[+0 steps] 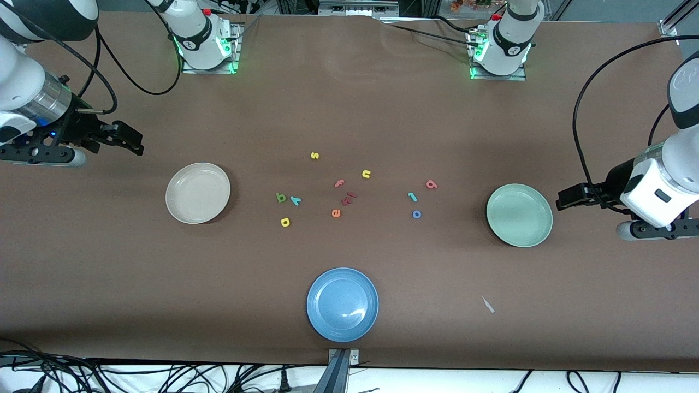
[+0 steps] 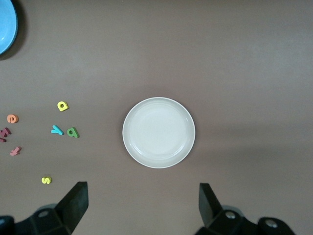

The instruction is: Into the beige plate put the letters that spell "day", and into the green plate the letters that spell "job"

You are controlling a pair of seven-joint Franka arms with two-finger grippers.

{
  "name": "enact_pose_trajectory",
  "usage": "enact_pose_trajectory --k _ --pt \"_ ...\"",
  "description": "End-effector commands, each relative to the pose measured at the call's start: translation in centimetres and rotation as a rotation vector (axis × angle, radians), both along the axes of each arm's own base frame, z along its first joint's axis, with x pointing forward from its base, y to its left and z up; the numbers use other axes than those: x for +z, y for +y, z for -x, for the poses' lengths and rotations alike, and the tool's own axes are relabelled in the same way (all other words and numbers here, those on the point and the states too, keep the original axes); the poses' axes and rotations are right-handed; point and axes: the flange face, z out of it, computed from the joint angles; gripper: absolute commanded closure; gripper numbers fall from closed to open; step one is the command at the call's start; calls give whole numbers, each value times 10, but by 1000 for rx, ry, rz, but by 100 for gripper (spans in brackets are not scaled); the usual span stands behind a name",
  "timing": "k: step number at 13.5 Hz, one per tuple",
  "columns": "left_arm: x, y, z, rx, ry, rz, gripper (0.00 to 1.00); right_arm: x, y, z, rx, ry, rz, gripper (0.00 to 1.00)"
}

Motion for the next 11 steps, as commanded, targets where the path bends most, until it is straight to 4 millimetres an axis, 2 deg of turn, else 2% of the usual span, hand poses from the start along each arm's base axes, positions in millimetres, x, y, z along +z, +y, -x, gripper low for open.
enact_pose_trajectory --k 1,11 --pt "4 1 2 -14 -6 -14 0 8 -5 2 -7 -1 -5 0" --pt "4 2 1 -13 -6 -15 0 10 -3 3 2 -3 -4 0"
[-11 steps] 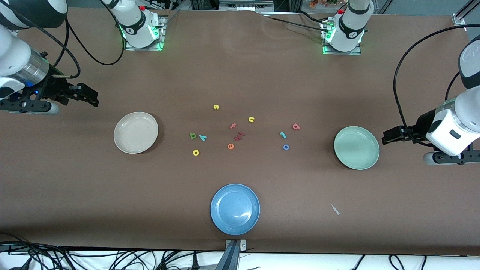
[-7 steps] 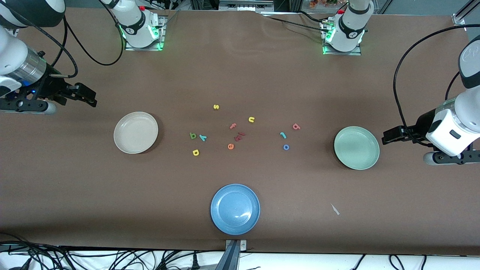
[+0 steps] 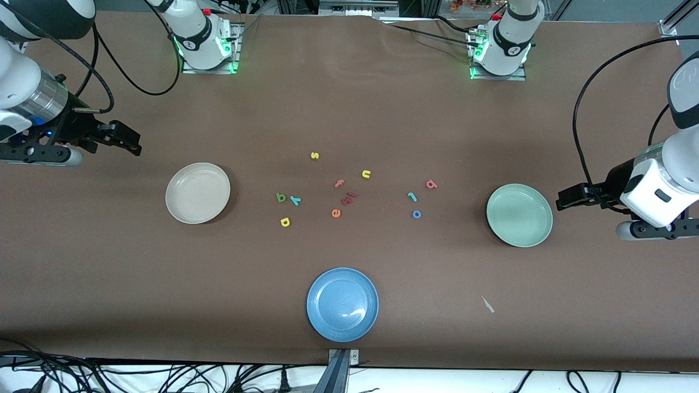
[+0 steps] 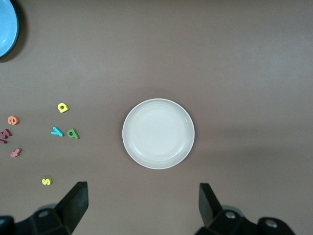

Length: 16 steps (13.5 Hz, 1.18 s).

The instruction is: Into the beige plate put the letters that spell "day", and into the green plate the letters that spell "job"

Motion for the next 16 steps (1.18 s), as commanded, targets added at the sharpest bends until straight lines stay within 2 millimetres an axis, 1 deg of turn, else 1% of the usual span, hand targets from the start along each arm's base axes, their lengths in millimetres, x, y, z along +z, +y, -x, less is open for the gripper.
enact_pose_trajectory --k 1,6,10,13,16 --pt "4 2 1 -13 -6 -16 0 8 -2 3 4 1 -4 0" --pt "4 6 1 -7 -8 -24 0 6 -2 5 3 22 -2 0" --pt "8 14 2 -17 -19 -134 0 7 -2 5 5 21 -1 0" --pt "8 20 2 -104 -22 -189 0 7 -2 5 3 22 -1 0" --pt "2 22 7 -110 27 -193 0 6 0 6 6 25 -1 0"
